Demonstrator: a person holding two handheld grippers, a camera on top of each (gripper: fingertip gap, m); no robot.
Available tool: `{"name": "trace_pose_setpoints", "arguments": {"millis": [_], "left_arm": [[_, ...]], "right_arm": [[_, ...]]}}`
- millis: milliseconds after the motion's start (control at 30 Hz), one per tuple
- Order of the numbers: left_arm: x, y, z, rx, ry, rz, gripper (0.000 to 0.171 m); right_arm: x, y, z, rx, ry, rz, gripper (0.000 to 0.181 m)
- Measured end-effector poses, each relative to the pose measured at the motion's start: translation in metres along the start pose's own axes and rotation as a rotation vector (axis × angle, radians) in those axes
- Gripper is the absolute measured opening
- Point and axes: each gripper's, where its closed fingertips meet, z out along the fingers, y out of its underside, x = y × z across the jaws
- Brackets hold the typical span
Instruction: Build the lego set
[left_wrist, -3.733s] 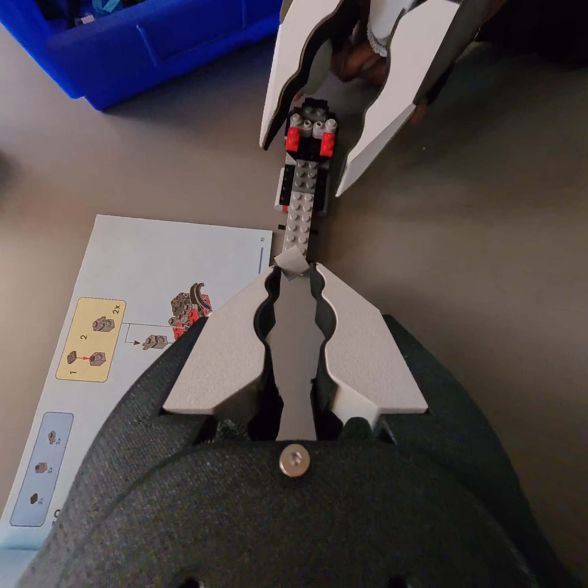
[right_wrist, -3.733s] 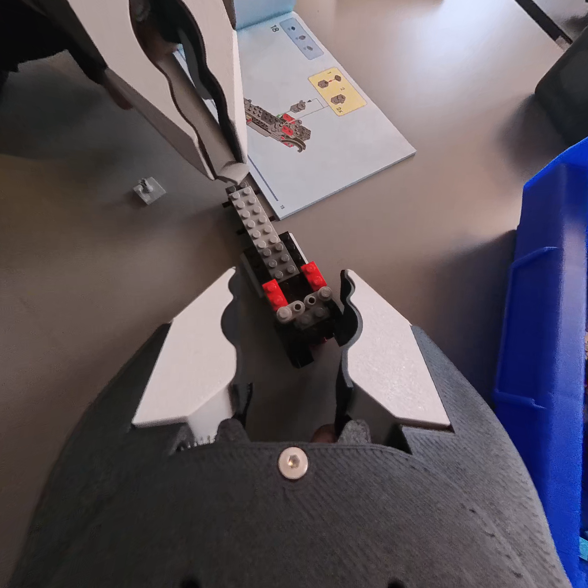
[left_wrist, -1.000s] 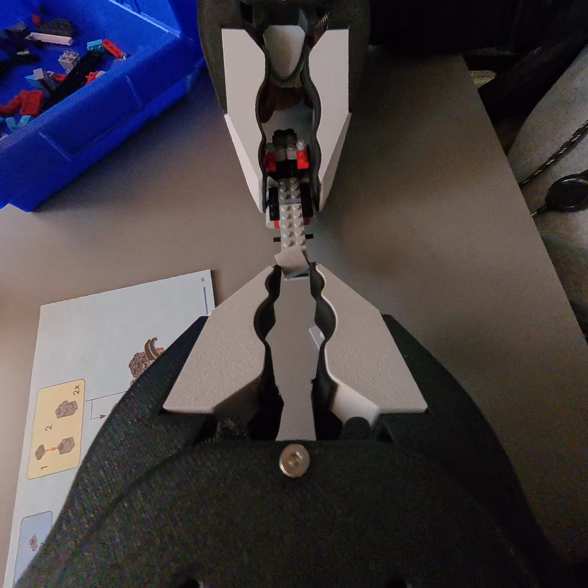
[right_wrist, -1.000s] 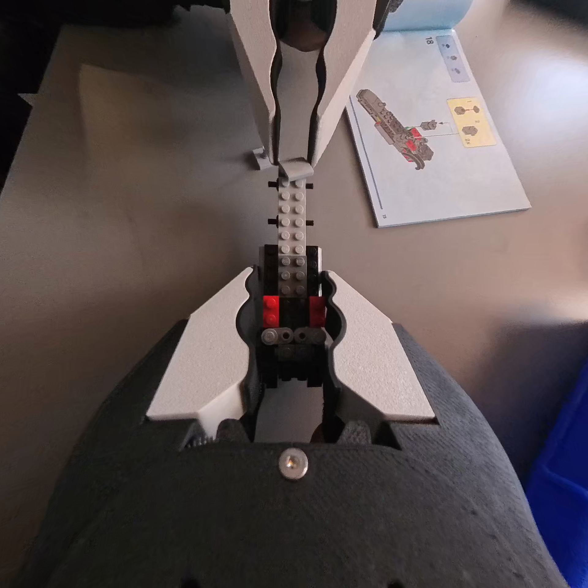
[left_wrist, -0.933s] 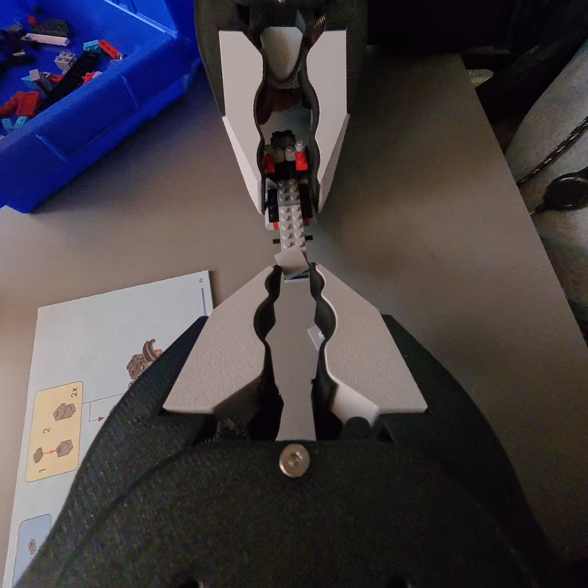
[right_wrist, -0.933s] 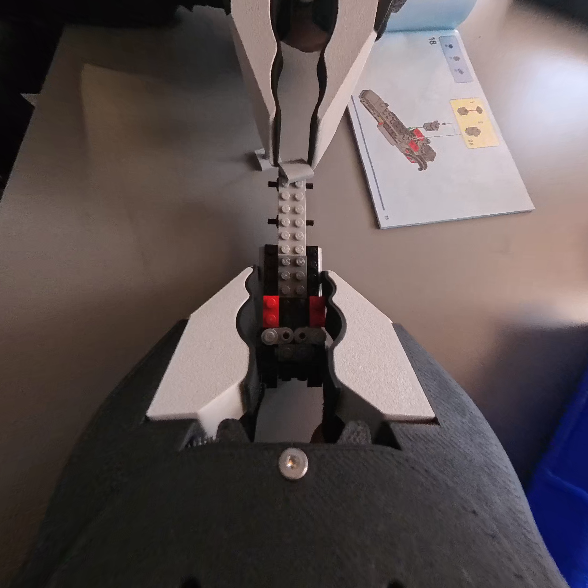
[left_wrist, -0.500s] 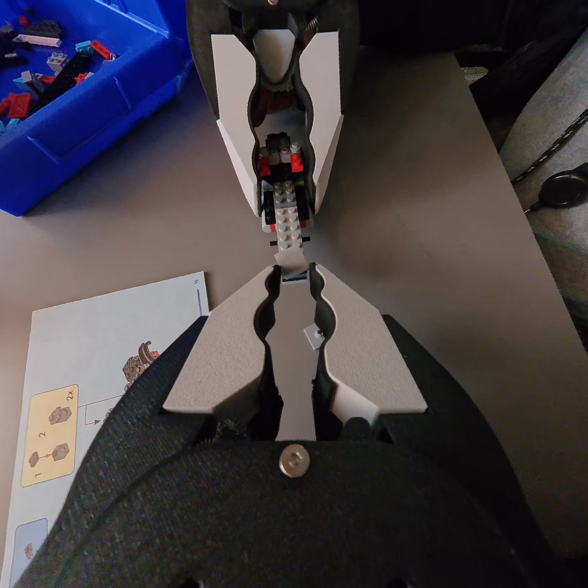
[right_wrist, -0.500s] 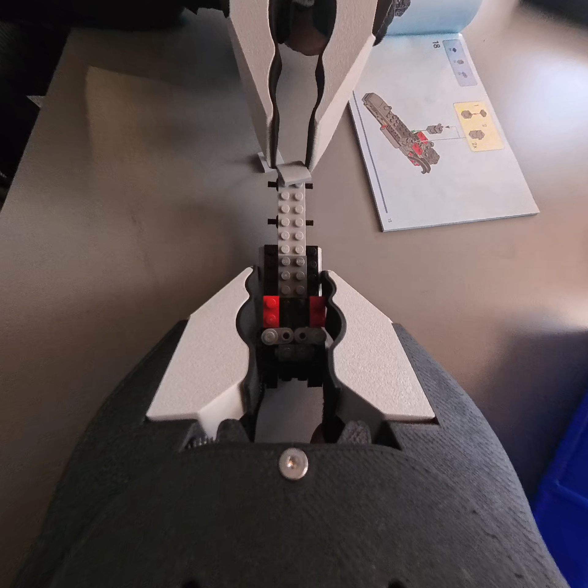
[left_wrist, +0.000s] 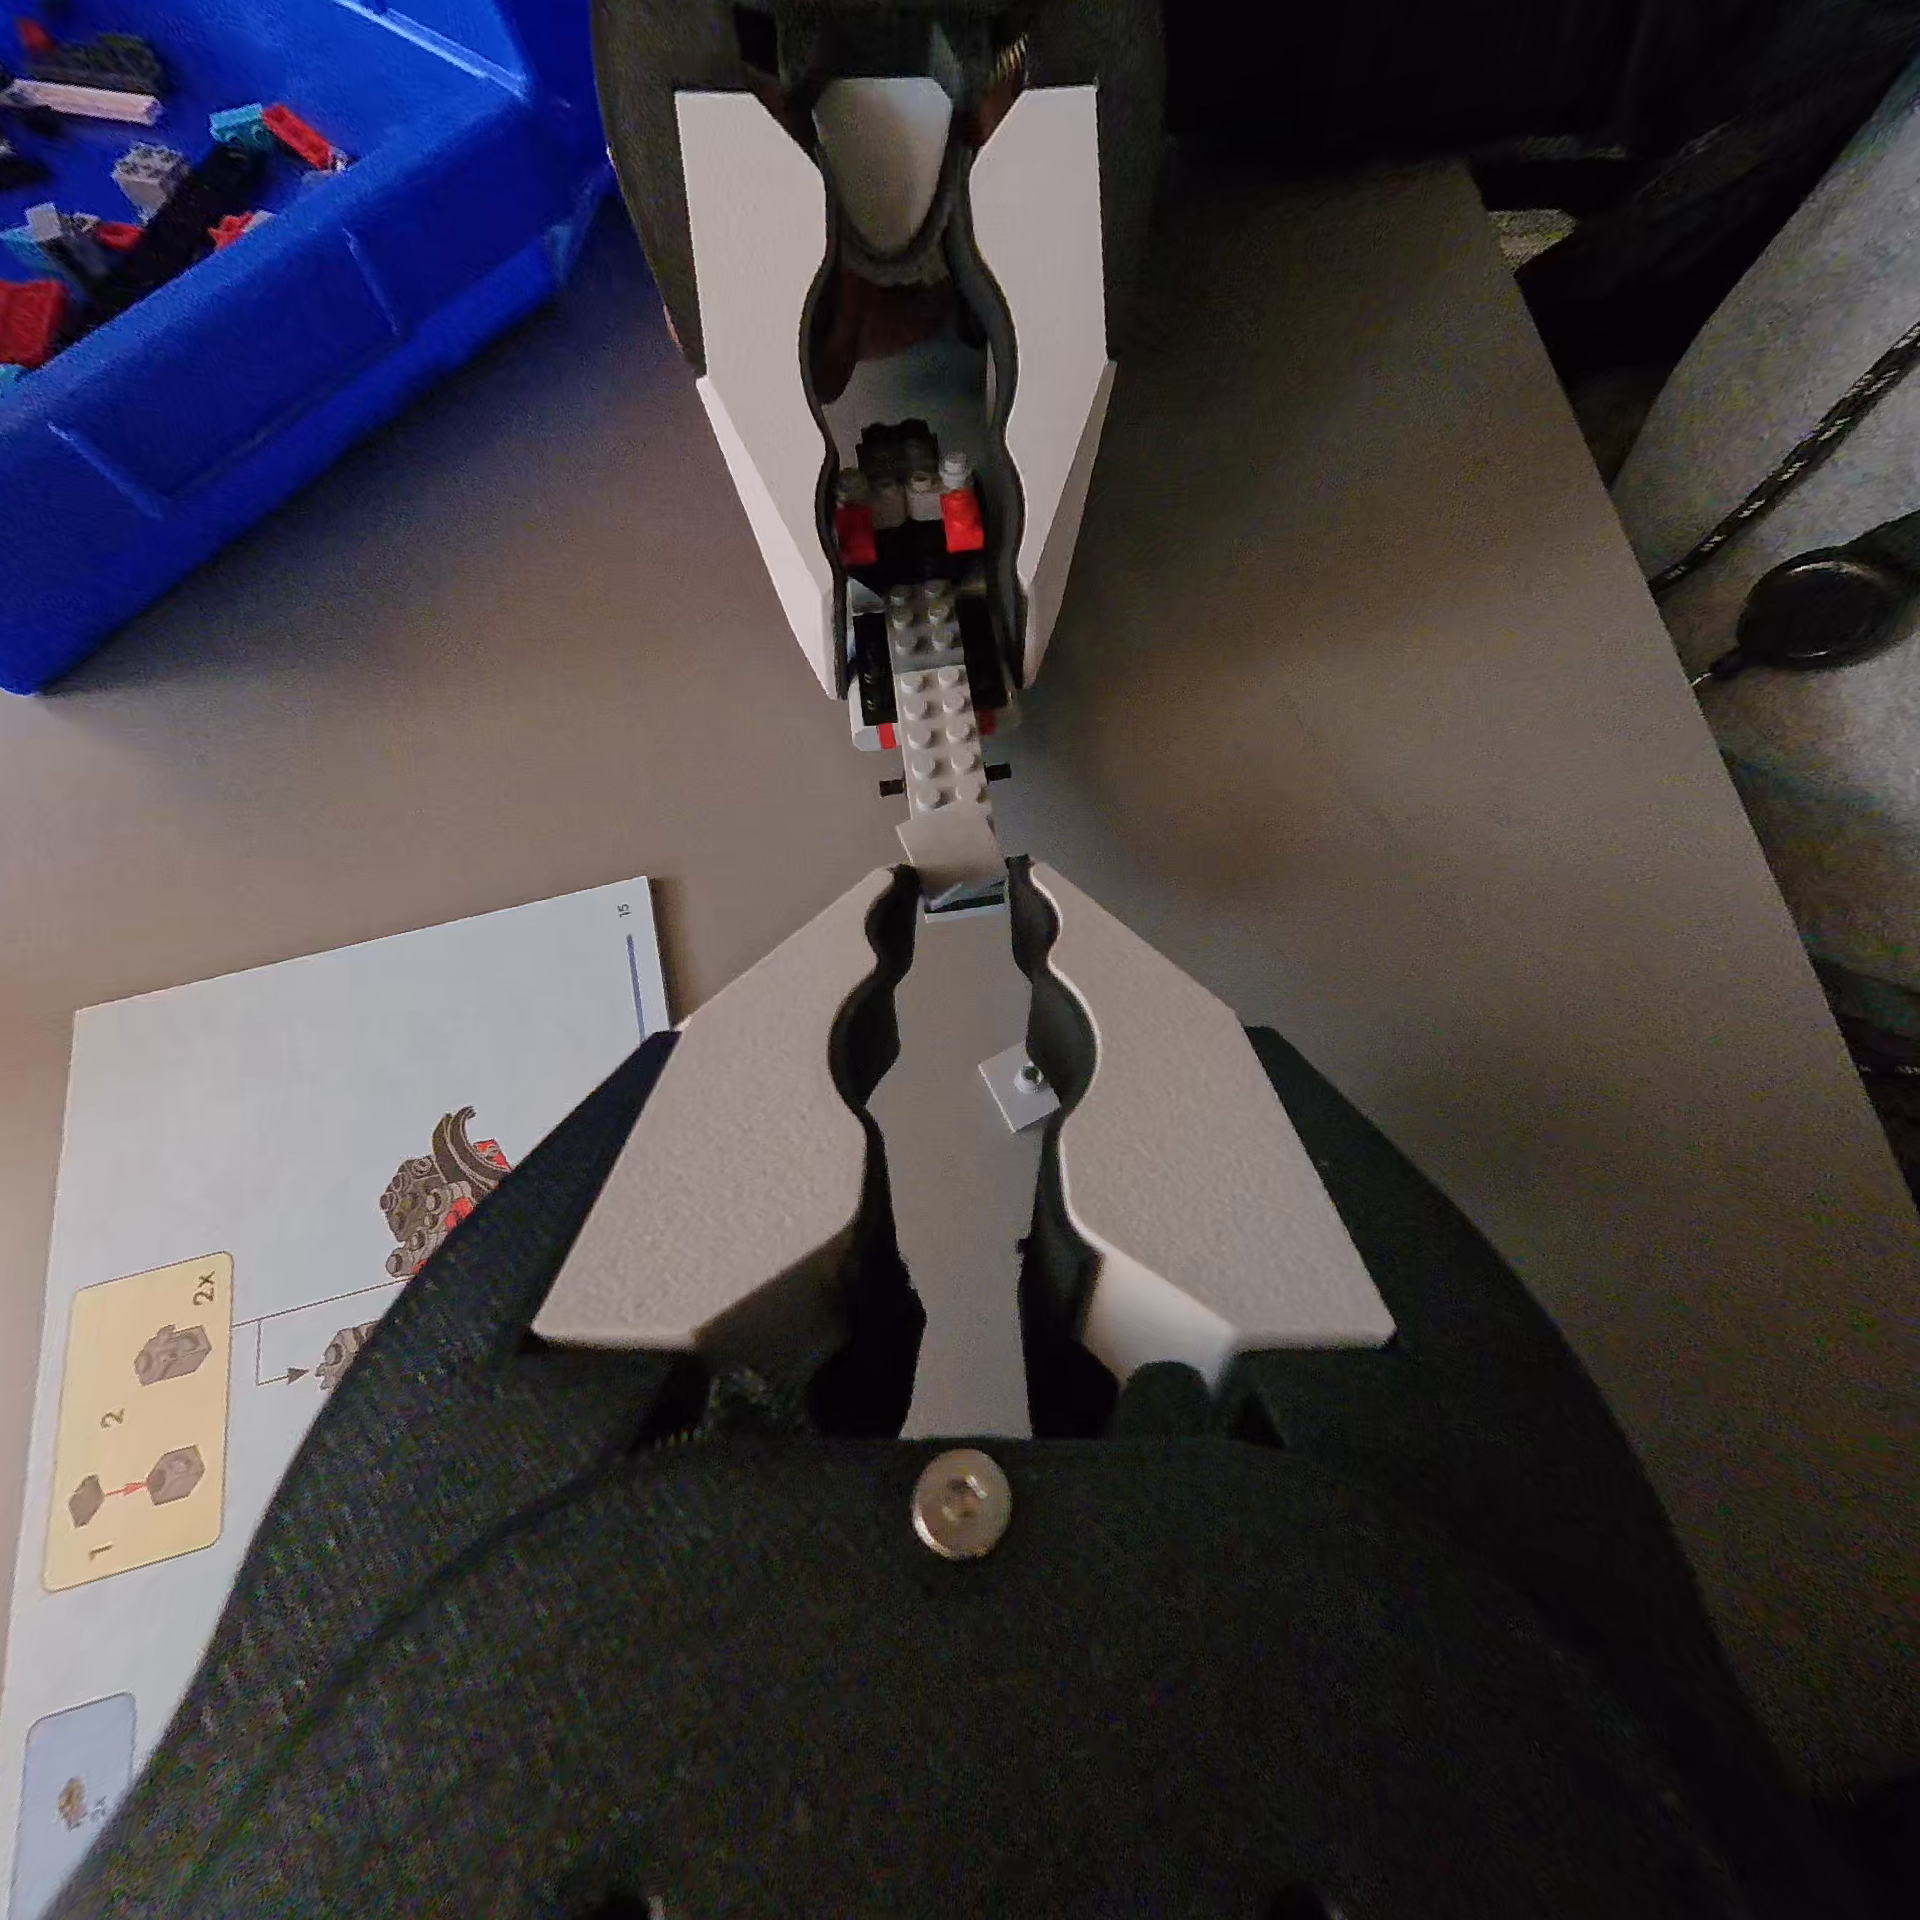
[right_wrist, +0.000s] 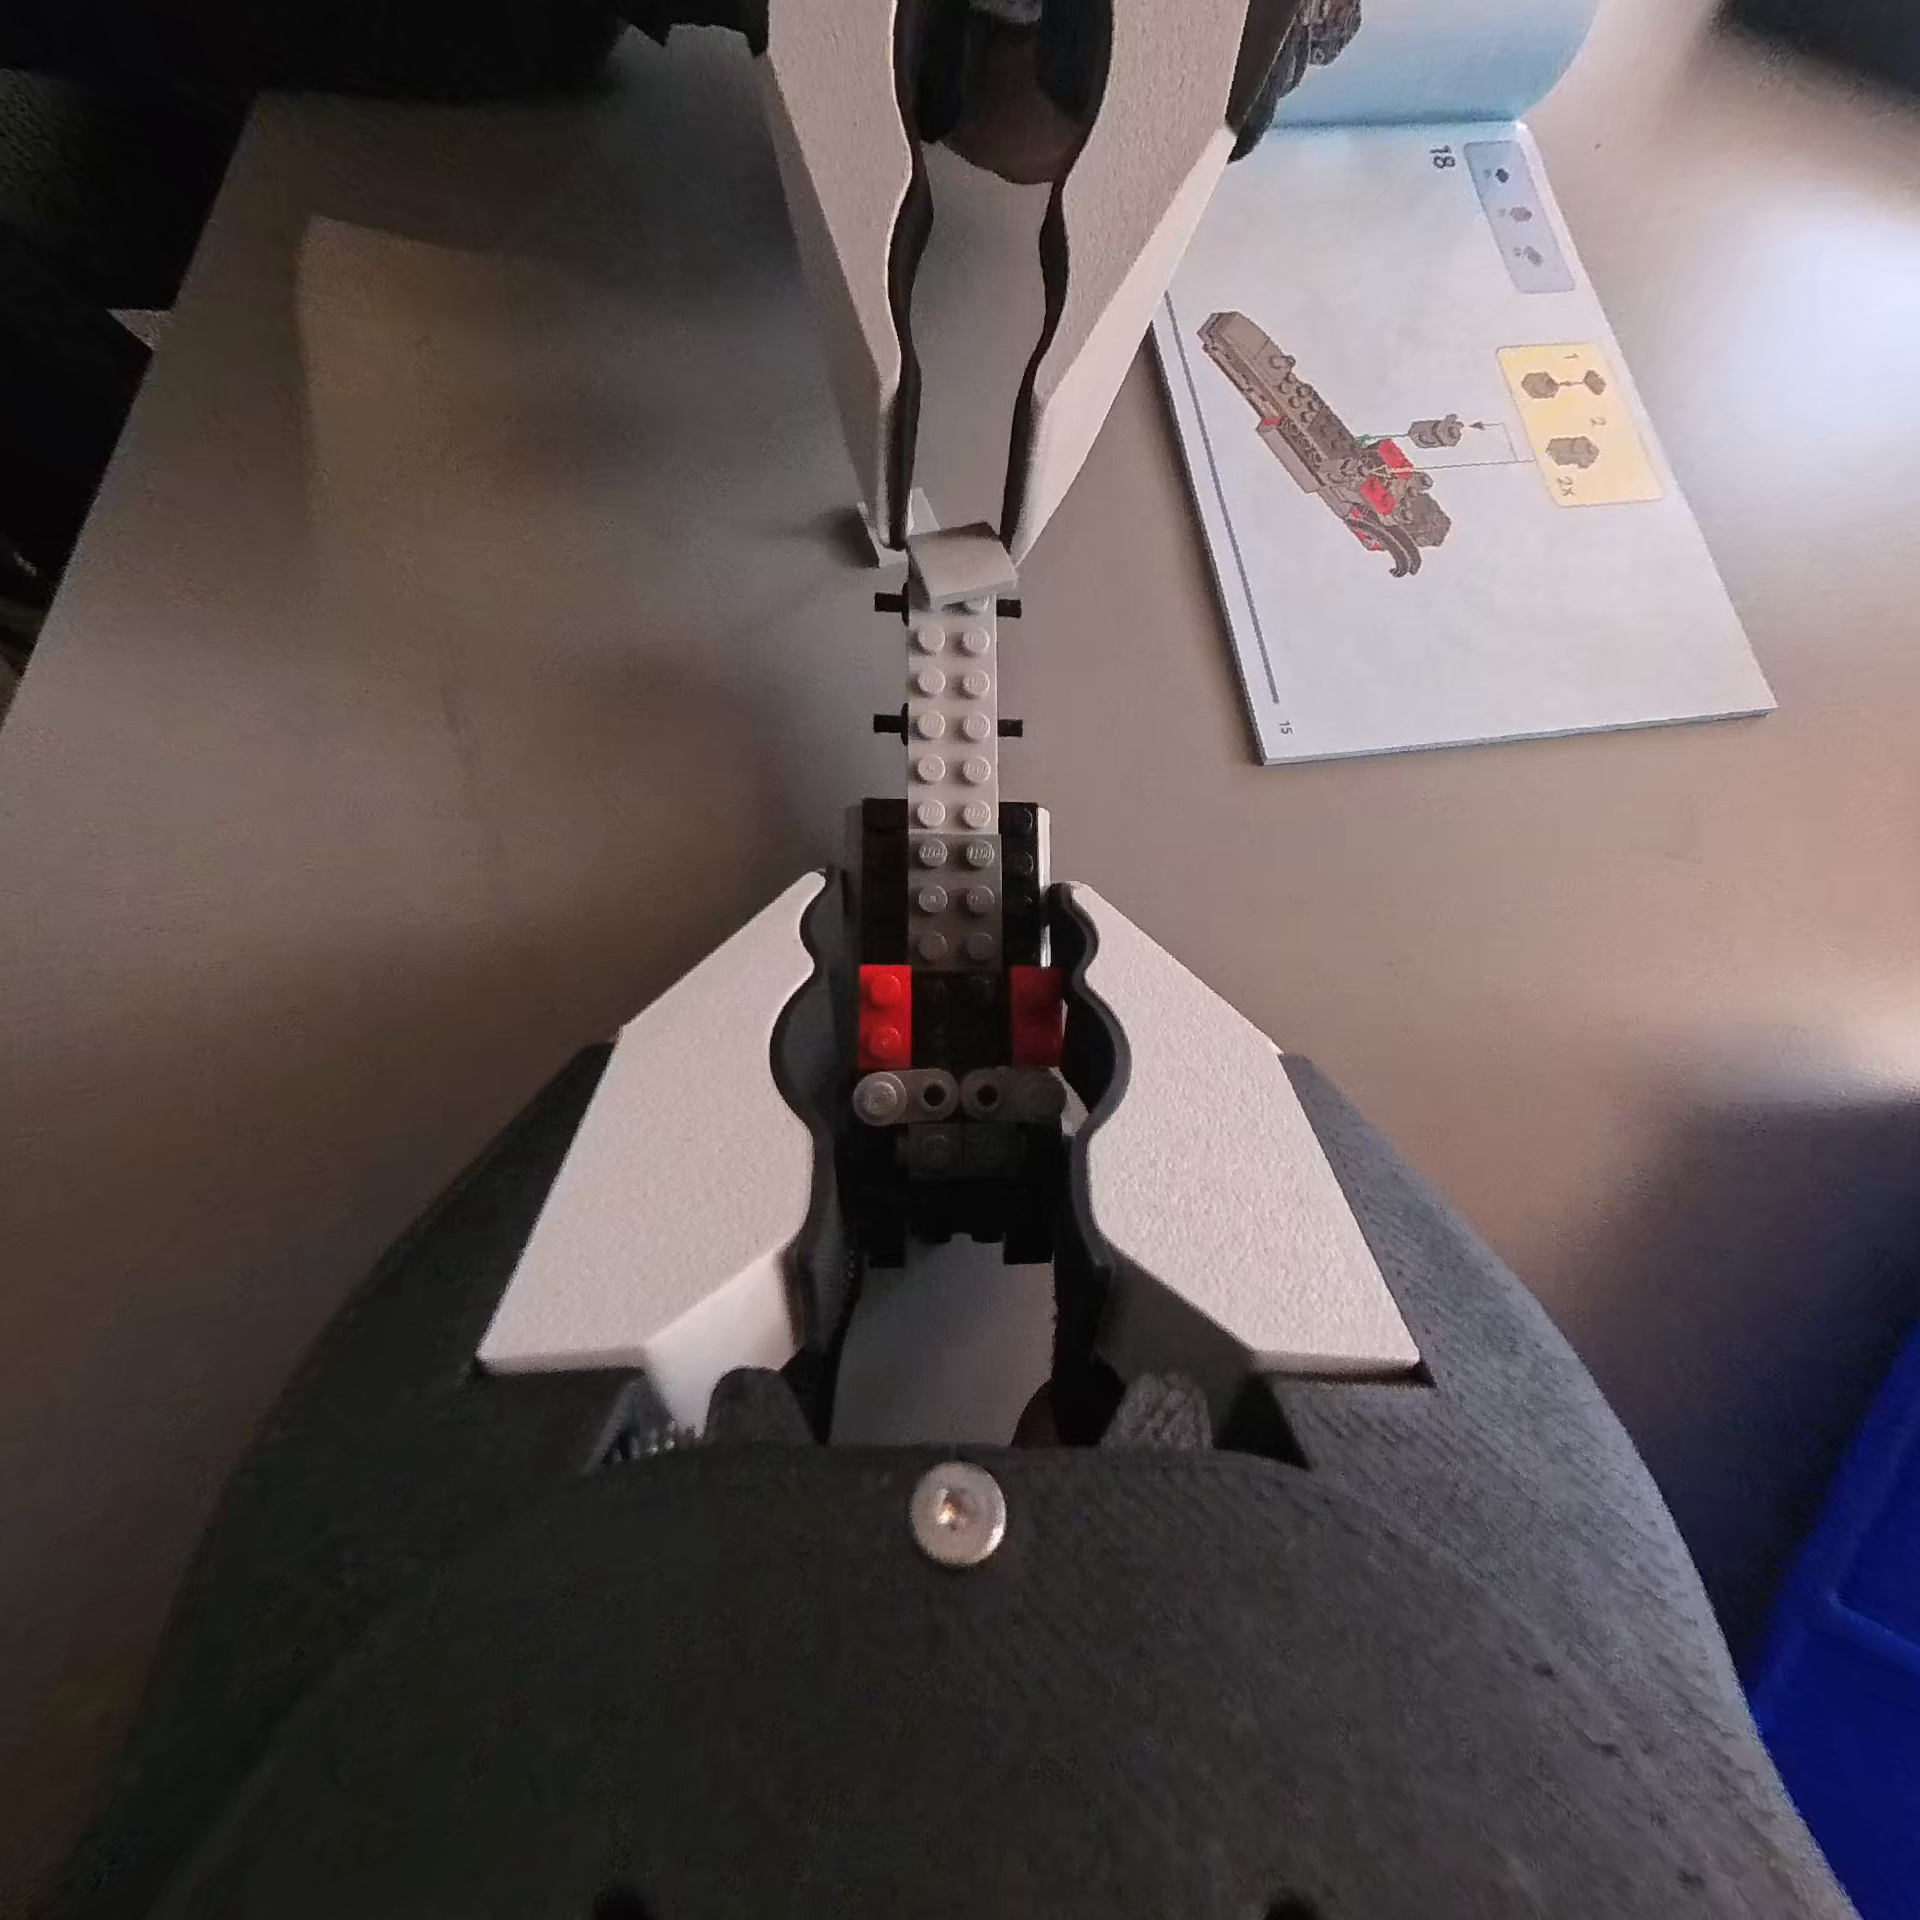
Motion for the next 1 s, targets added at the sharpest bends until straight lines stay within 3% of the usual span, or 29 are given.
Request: {"name": "trace_pose_setpoints", "arguments": {"millis": [500, 667, 800, 1000], "left_arm": [[-0.001, 0.0, 0.002, -0.003, -0.009, 0.003, 0.019], [-0.006, -0.004, -0.002, 0.026, -0.019, -0.043, 0.033], [-0.021, -0.015, -0.018, 0.136, -0.011, -0.284, 0.047], [-0.051, -0.03, -0.035, 0.408, 0.088, -0.847, 0.05]], "right_arm": [[0.001, -0.002, -0.001, 0.016, 0.002, 0.005, 0.041], [0.004, -0.003, -0.003, 0.02, 0.014, 0.012, 0.041], [0.009, -0.004, -0.006, 0.027, 0.043, 0.023, 0.041], [0.02, -0.007, -0.01, 0.041, 0.1, 0.053, 0.04]]}}
